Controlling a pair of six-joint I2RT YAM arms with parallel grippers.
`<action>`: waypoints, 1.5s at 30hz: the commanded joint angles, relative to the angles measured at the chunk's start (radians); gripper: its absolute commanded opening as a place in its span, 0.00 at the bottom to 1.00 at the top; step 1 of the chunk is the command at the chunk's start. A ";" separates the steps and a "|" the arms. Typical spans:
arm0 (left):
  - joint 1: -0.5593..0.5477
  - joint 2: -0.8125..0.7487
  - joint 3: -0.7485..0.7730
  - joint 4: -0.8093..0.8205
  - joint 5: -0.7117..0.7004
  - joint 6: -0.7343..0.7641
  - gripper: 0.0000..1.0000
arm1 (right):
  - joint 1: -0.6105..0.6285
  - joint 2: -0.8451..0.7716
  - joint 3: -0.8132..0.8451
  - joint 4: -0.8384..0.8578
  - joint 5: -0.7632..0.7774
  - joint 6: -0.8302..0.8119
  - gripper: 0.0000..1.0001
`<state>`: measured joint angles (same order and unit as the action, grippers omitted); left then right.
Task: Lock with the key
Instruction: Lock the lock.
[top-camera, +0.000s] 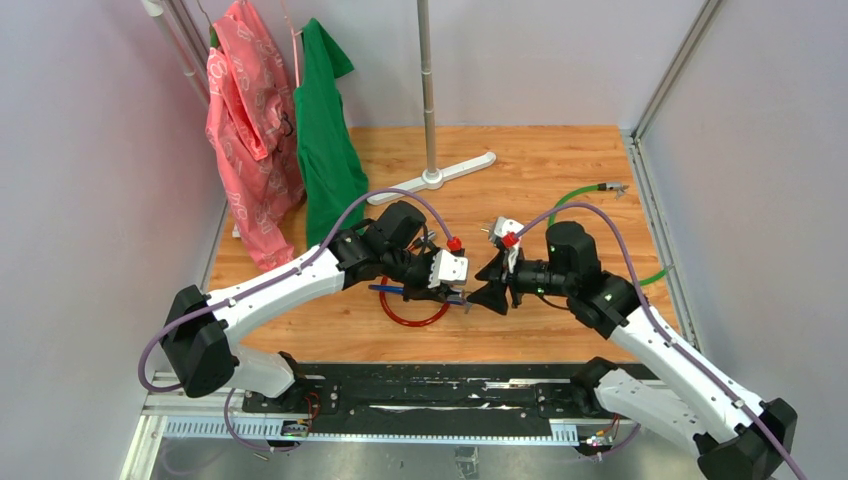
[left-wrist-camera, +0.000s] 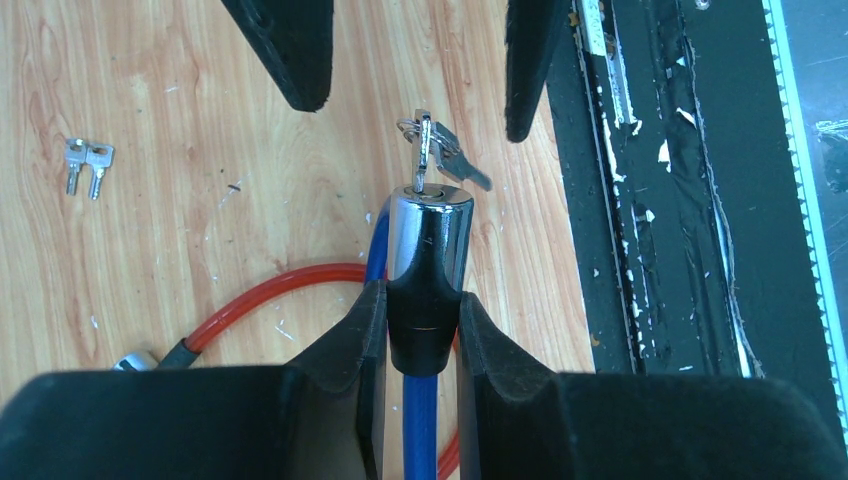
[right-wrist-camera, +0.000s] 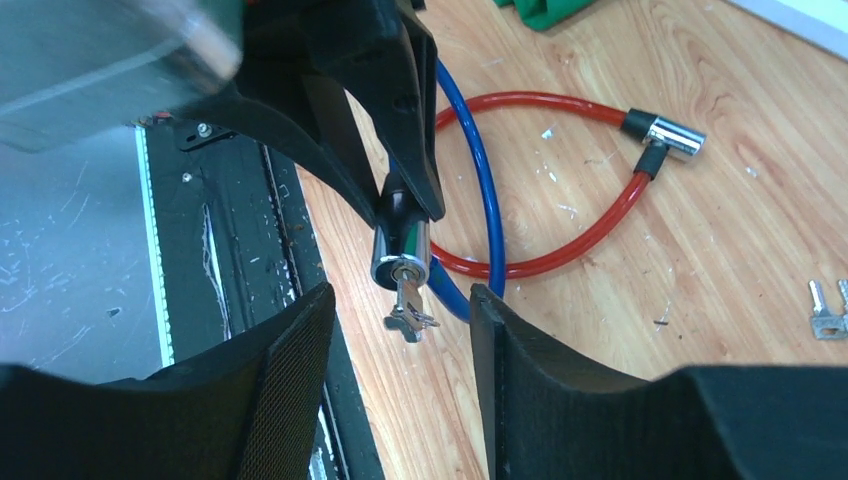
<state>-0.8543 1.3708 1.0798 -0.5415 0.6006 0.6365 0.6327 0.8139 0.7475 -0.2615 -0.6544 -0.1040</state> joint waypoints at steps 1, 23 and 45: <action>0.008 0.022 -0.025 -0.079 -0.065 0.003 0.00 | 0.013 0.022 -0.026 -0.013 0.036 -0.022 0.54; 0.008 0.029 -0.023 -0.074 -0.063 -0.002 0.00 | 0.115 0.022 -0.054 0.009 0.138 -0.309 0.00; 0.008 0.030 -0.021 -0.072 -0.053 -0.040 0.00 | 0.332 -0.071 -0.166 0.097 0.432 -1.184 0.00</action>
<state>-0.8513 1.3727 1.0798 -0.5323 0.5900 0.5880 0.9382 0.7399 0.5835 -0.1539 -0.2607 -1.1534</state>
